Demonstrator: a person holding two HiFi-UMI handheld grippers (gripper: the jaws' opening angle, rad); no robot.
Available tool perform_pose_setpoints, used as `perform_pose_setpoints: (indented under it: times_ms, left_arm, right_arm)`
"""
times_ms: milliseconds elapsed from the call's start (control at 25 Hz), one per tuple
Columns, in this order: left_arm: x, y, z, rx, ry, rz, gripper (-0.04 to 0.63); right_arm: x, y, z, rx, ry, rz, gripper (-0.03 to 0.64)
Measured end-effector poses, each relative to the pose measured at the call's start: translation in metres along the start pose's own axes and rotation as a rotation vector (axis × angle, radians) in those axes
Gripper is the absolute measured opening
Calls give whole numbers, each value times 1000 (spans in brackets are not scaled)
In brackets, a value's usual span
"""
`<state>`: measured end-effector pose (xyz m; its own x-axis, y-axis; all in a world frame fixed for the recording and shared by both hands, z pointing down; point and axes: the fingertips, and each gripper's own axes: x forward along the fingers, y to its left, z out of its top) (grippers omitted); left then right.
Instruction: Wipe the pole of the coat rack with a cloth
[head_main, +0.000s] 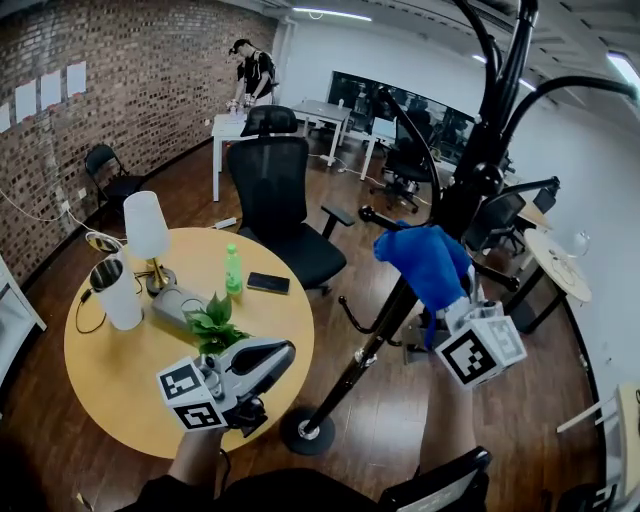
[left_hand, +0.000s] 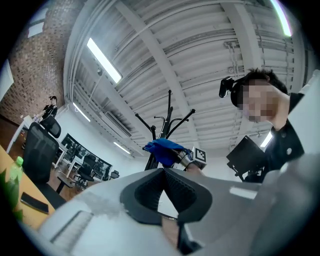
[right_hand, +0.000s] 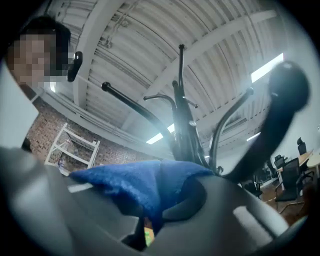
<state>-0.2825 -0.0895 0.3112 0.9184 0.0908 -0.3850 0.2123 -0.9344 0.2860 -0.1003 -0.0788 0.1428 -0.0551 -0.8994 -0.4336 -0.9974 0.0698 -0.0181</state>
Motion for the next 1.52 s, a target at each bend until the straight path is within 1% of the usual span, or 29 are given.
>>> perform_pose_setpoints:
  times_ms: [160, 240, 400, 480, 560, 640, 760, 880, 960, 1040, 1080, 1200, 1240, 1360, 1440, 1520]
  left_arm:
    - [-10, 2, 7, 19, -15, 11, 2]
    - [-13, 4, 9, 26, -18, 12, 2]
    - [-9, 2, 12, 34, -14, -1, 2]
    - [-4, -3, 14, 38, -12, -10, 2]
    - [-1, -6, 15, 40, -15, -16, 2]
    - [1, -9, 14, 38, -11, -24, 2]
    - [4, -13, 10, 29, 1, -31, 2]
    - [8, -14, 7, 18, 8, -32, 2]
    - [9, -12, 4, 7, 16, -38, 2]
    - [9, -10, -1, -10, 22, -47, 2]
    - [10, -10, -3, -17, 25, -52, 2]
    - [11, -11, -10, -37, 34, -60, 2]
    - [11, -10, -13, -42, 38, -59, 2]
    - [12, -7, -20, -59, 48, -53, 2]
    - [13, -6, -26, -73, 57, -54, 2]
    - [14, -6, -30, -83, 67, -54, 2]
  right_arm:
    - [7, 34, 59, -105, -114, 58, 26]
    - [5, 60, 77, -119, -154, 122, 26]
    - [-11, 117, 116, -216, -269, 252, 26]
    - [-20, 132, 134, -252, -295, 296, 26]
    - [-23, 132, 138, -292, -292, 294, 26]
    - [-20, 119, 135, -291, -284, 253, 26]
    - [-14, 83, 119, -260, -235, 154, 26]
    - [-6, 39, 90, -235, -149, 40, 26]
    - [2, 16, 59, -240, -70, -28, 26]
    - [6, 3, 19, -267, 18, -77, 26]
    - [5, -1, 2, -271, 43, -96, 26]
    - [-16, -13, -22, -232, 43, -147, 25]
    - [-25, -17, -29, -213, 60, -160, 26]
    - [-46, -22, -70, -160, 160, -156, 26]
    - [-59, -22, -106, -137, 222, -150, 26]
    - [-75, -24, -145, -87, 280, -145, 26]
